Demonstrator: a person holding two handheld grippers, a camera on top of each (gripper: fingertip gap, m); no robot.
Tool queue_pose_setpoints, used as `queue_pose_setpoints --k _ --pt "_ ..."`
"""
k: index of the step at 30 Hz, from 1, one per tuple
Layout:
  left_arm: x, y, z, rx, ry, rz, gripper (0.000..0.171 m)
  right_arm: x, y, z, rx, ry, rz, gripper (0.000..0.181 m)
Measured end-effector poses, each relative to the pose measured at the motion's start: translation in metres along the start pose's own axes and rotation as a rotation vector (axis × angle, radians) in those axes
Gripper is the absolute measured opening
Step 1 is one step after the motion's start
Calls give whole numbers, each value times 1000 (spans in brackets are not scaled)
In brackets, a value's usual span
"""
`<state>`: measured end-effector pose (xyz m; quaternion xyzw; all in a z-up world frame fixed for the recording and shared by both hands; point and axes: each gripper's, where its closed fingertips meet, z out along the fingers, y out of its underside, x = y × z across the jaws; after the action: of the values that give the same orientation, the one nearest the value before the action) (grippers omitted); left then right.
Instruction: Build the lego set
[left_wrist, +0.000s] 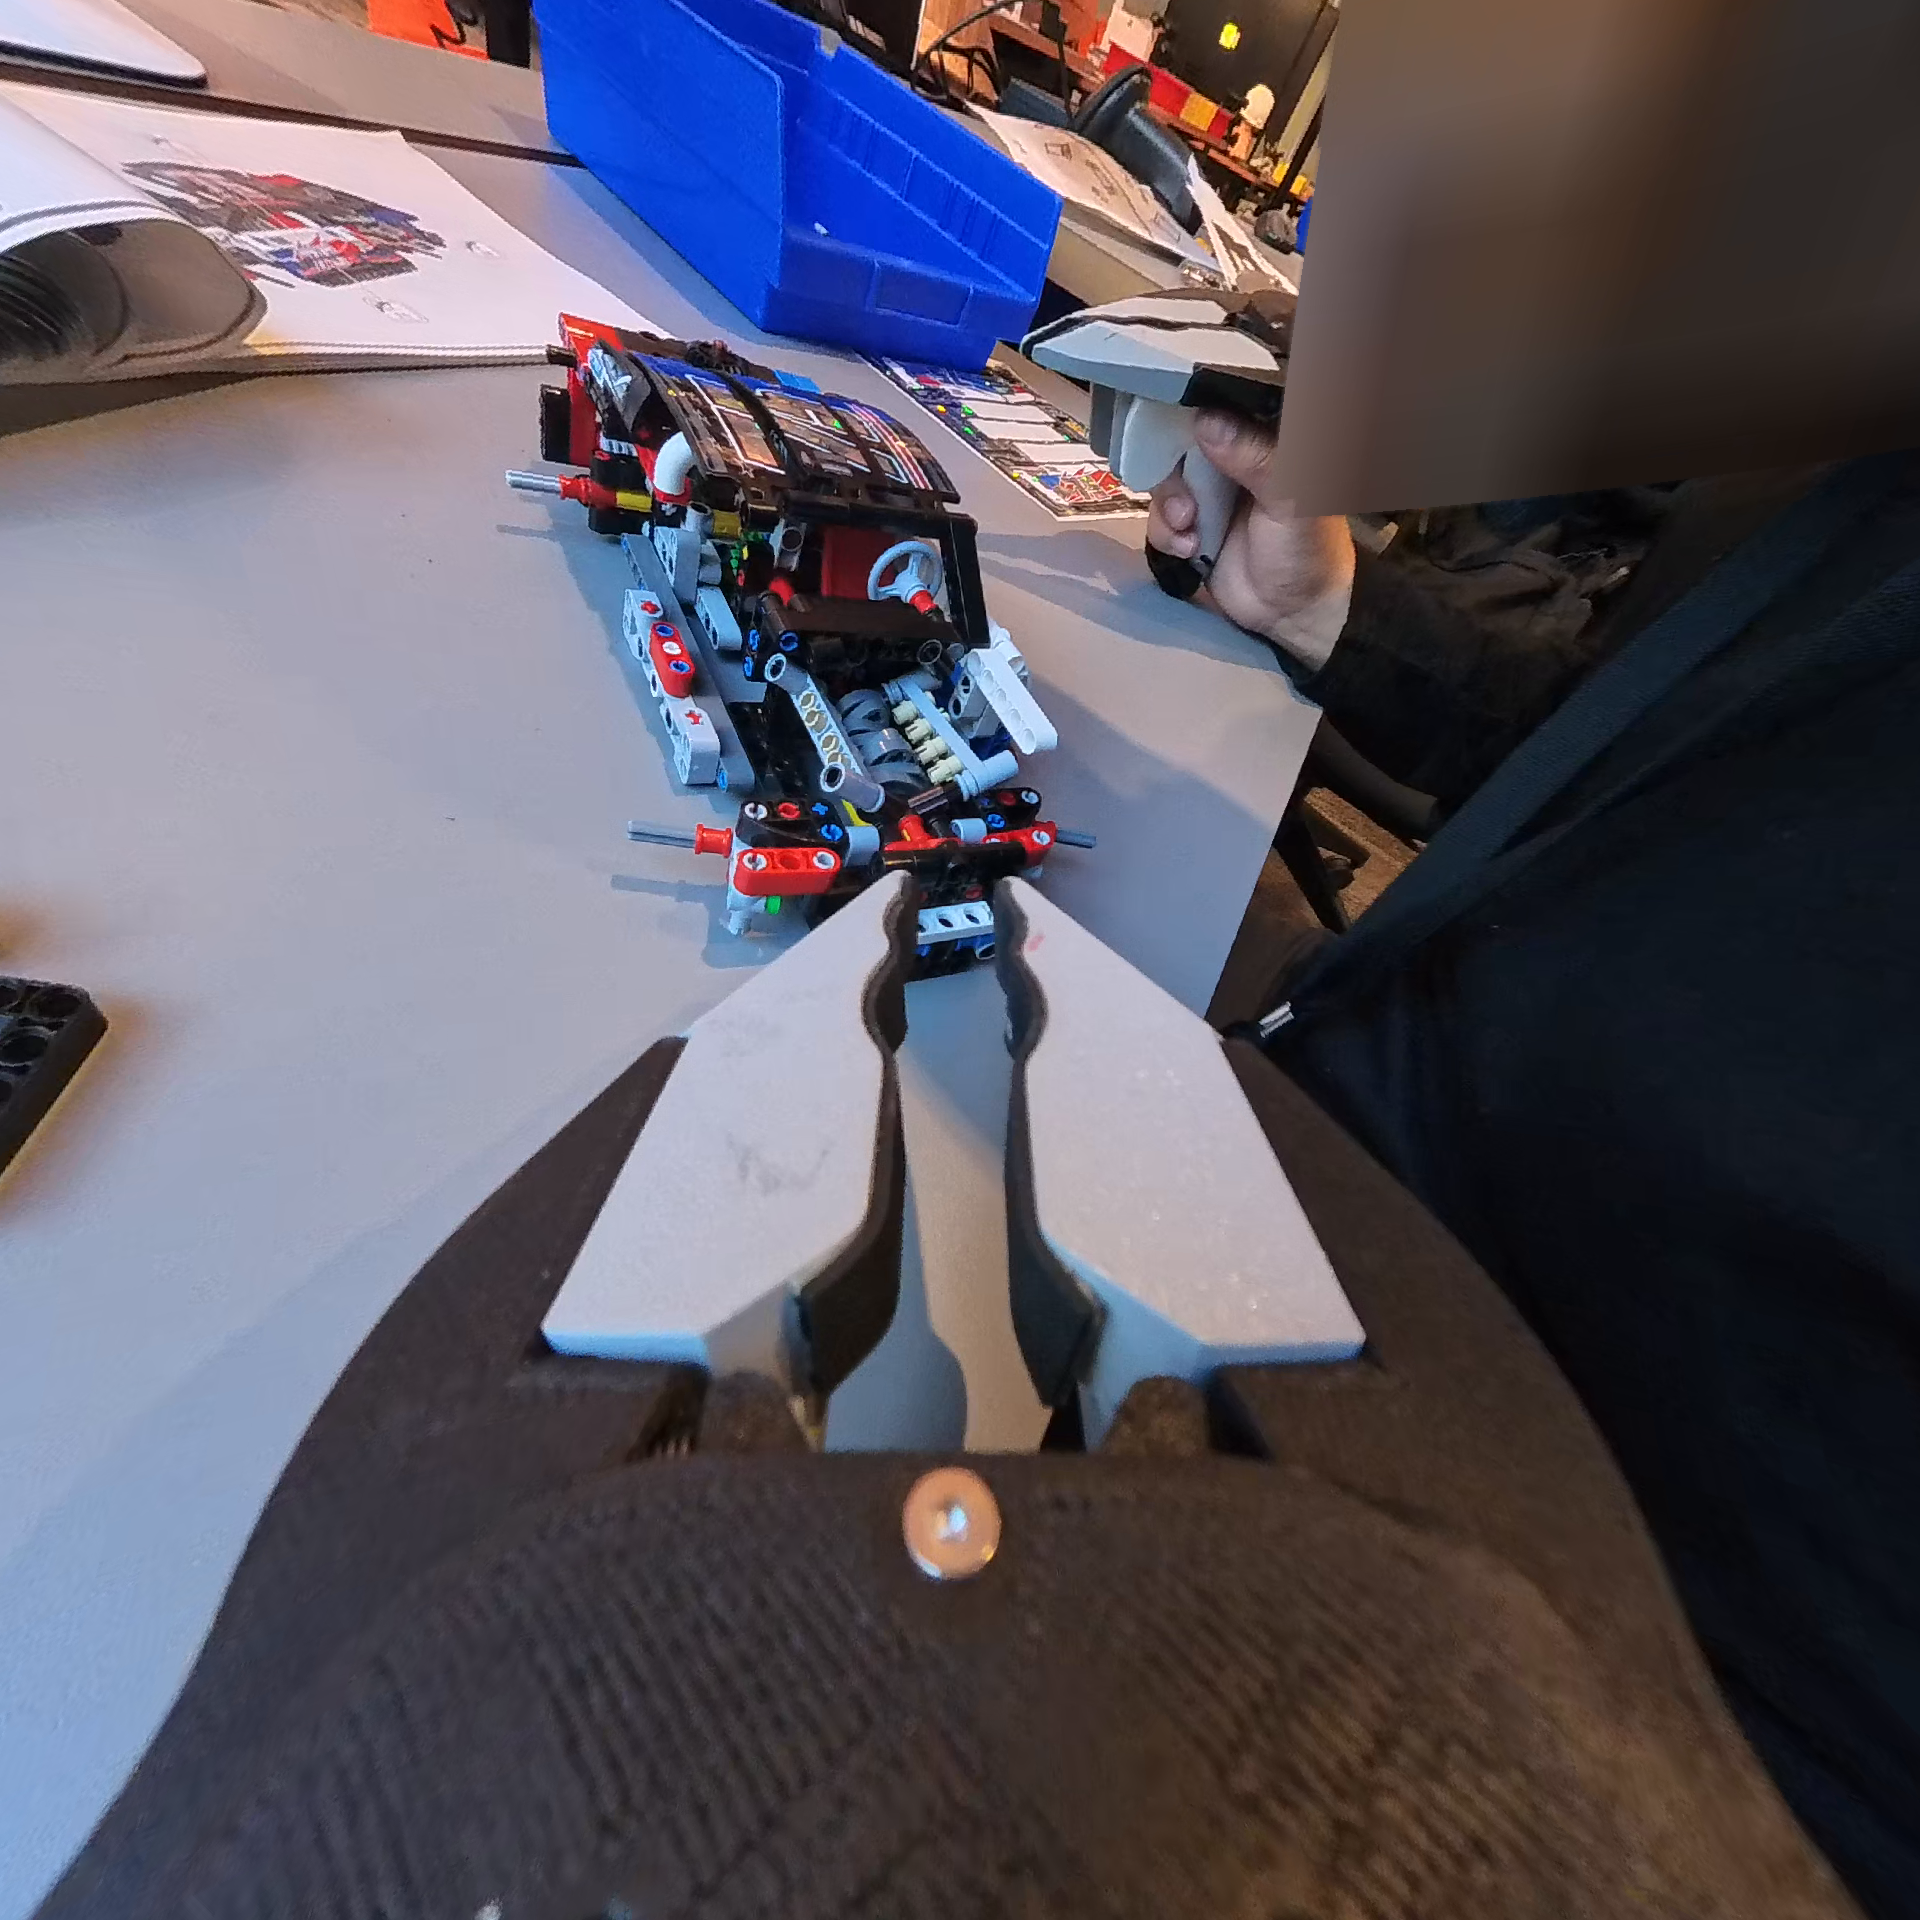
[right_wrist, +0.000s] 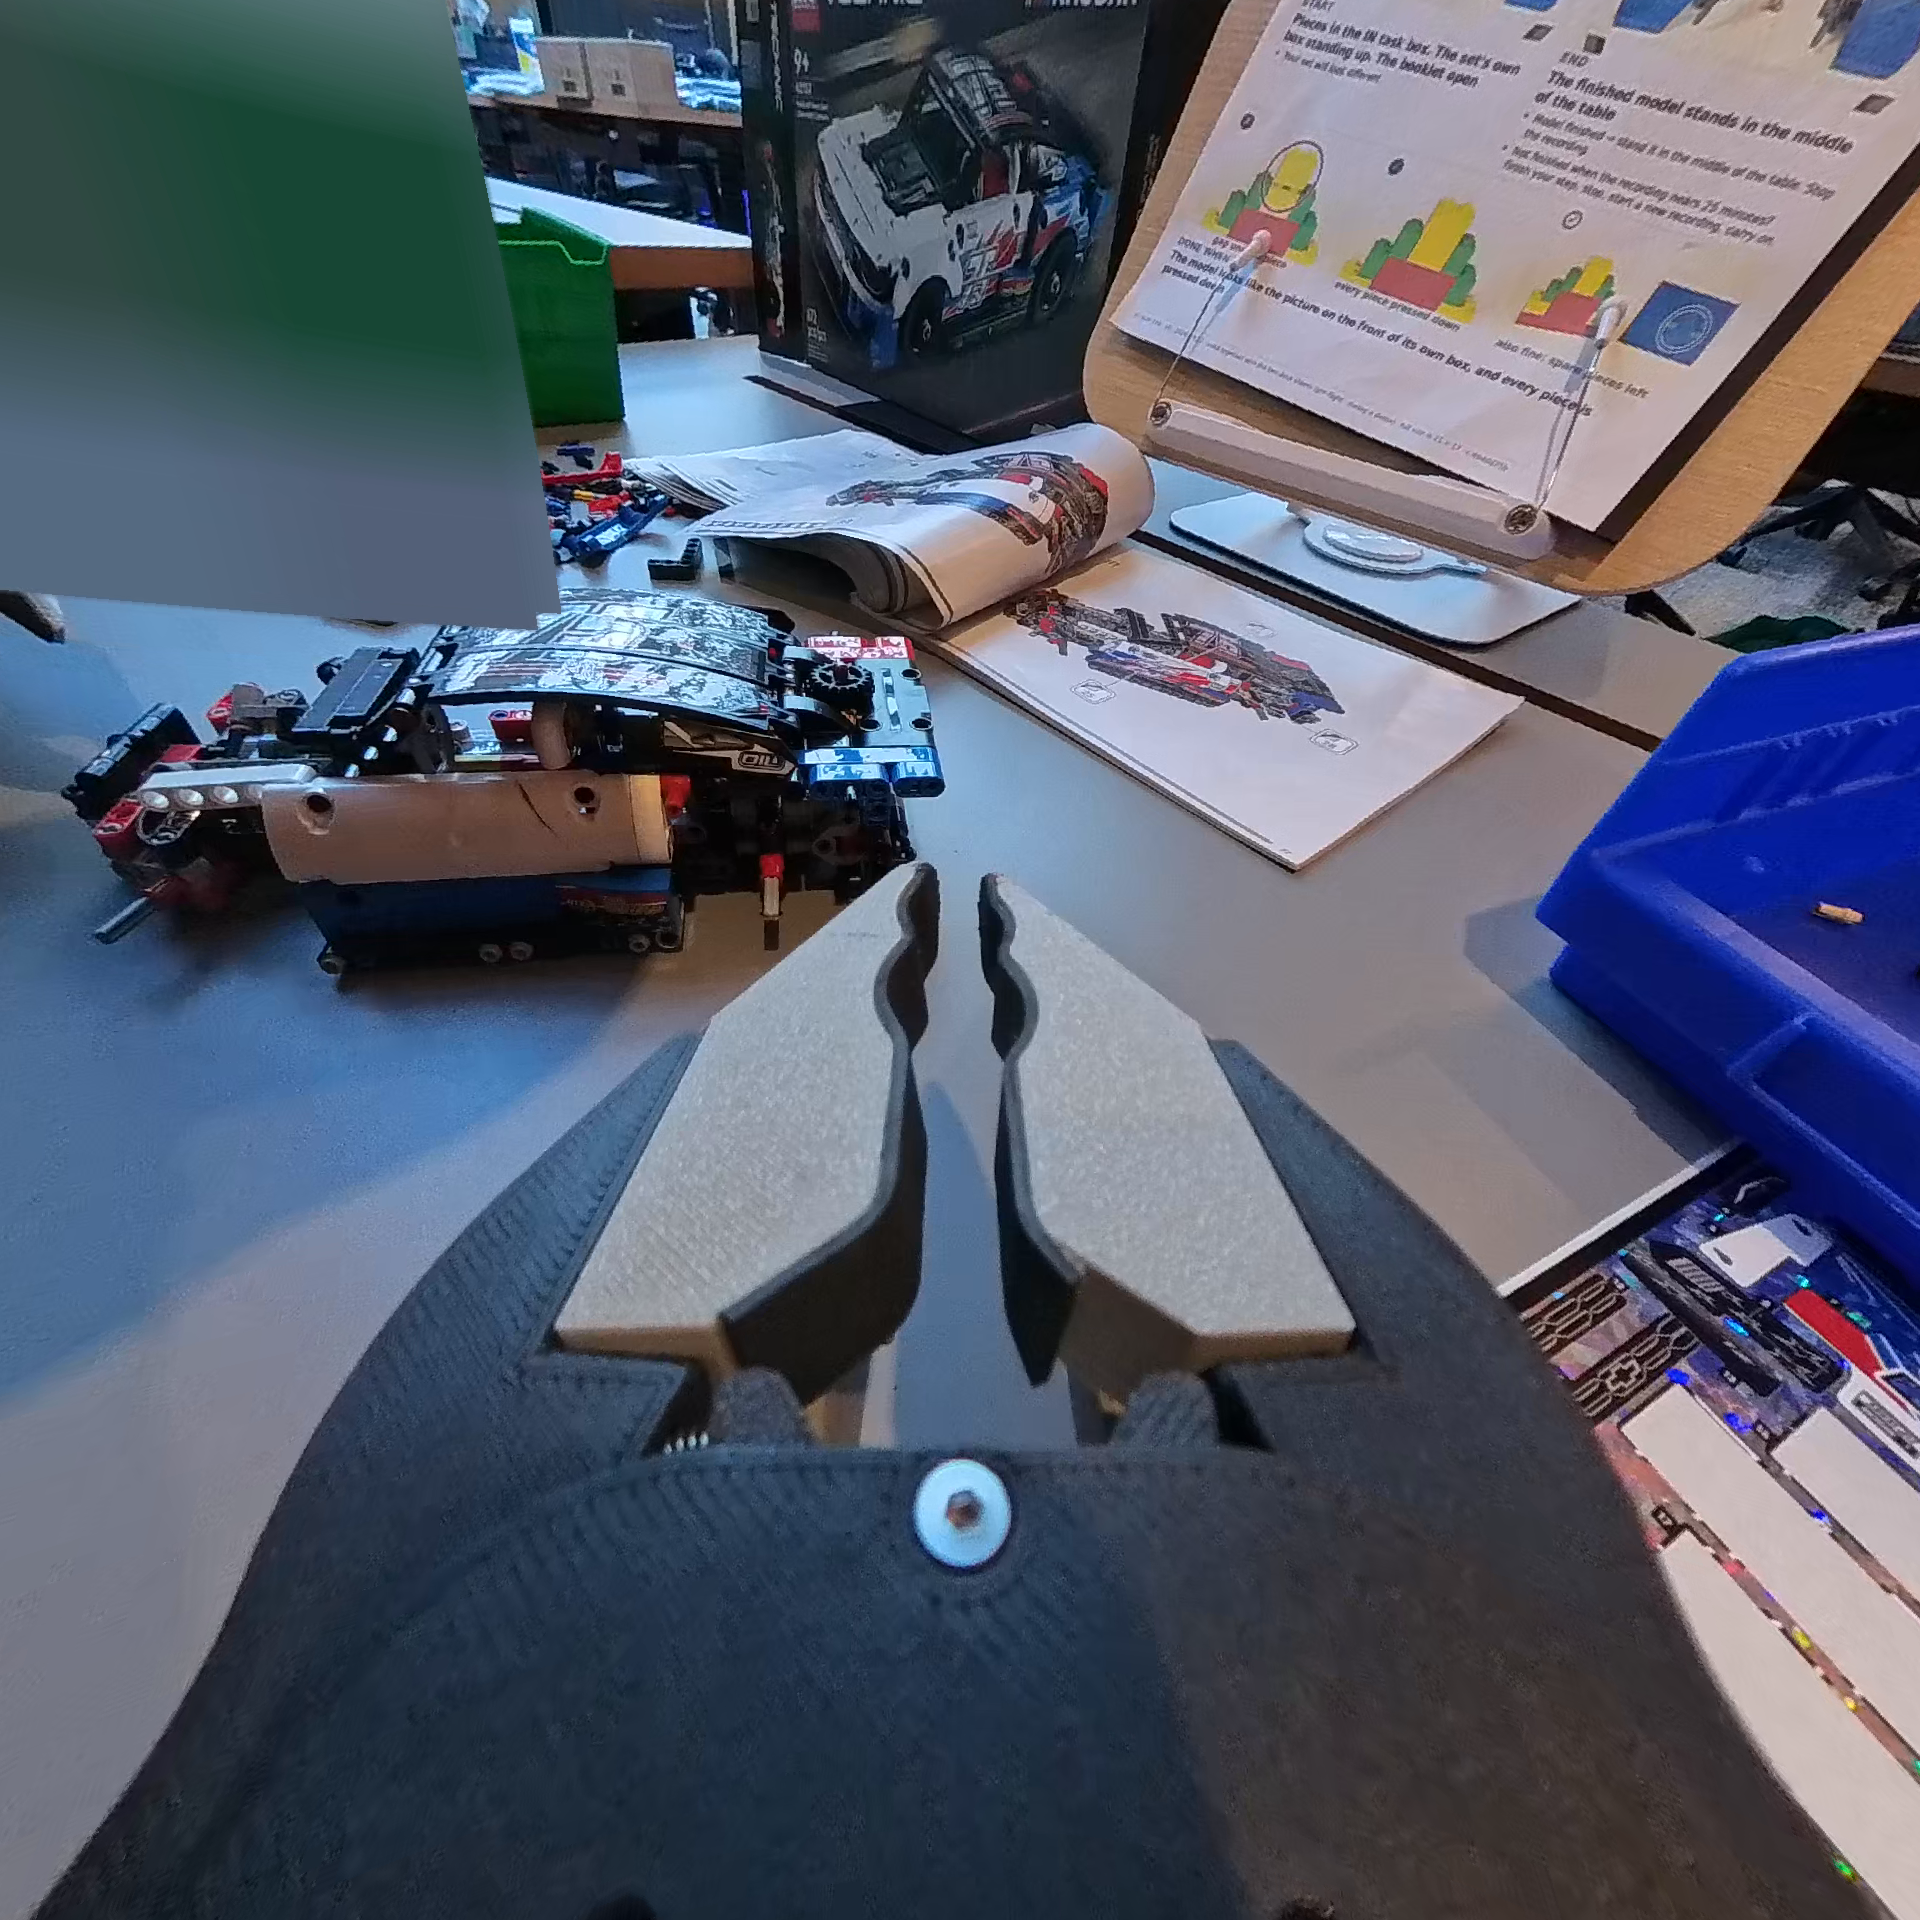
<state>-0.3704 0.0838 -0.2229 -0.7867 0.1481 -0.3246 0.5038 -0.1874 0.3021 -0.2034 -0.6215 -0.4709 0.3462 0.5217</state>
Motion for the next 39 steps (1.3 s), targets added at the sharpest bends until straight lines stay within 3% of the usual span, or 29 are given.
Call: queue_pose_setpoints --k 30,33,37,39 --pt "-1 2 3 -13 -12 -8 19 -1 4 0 -29 10 -36 5" --pt "-5 3 4 -24 -48 -10 36 1 4 0 -30 22 -33 6" --pt "-21 5 9 -46 -172 -49 96 5 4 0 -25 33 -10 8" --pt "-23 9 14 -80 -207 -54 114 7 3 -1 -17 41 -1 10"
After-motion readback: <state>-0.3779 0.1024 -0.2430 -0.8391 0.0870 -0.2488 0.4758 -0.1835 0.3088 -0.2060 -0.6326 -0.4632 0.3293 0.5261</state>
